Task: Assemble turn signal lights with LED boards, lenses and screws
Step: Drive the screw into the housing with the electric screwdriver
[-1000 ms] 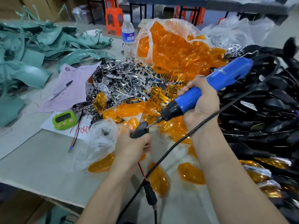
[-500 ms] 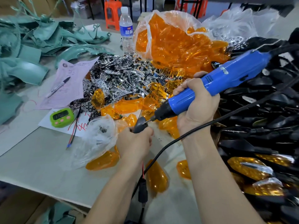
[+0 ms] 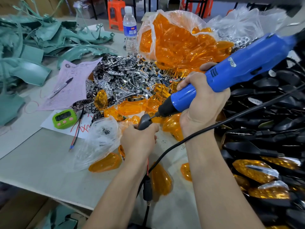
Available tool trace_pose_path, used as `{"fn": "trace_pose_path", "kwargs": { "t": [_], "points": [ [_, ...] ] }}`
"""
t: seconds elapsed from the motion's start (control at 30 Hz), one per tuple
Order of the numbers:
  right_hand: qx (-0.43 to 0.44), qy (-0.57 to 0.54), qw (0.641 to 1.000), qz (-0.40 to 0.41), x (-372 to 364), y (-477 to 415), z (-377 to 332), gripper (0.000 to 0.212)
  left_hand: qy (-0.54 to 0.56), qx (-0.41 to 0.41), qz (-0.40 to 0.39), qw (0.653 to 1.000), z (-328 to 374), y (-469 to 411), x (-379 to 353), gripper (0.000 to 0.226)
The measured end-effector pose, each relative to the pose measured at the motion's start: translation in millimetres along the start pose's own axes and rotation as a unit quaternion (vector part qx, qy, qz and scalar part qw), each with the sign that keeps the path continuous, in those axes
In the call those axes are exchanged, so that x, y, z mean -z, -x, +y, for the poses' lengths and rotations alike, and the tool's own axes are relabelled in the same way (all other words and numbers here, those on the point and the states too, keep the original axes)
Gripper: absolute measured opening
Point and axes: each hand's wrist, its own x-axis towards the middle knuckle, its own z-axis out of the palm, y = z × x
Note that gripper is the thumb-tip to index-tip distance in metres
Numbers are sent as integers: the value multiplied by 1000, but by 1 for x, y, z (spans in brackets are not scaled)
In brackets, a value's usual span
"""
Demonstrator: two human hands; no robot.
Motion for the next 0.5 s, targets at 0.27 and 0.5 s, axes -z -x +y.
{"fn": "trace_pose_path", "kwargs": {
  "t": [0.27,0.5],
  "points": [
    [2,11,1000,1,2,4,3,25,-20,-11,19,1000,3,-1,-3,32],
    [24,46,996,-74,-3,16,2,33,0,-10,25,1000,-3,-3,-3,32]
  ]
}}
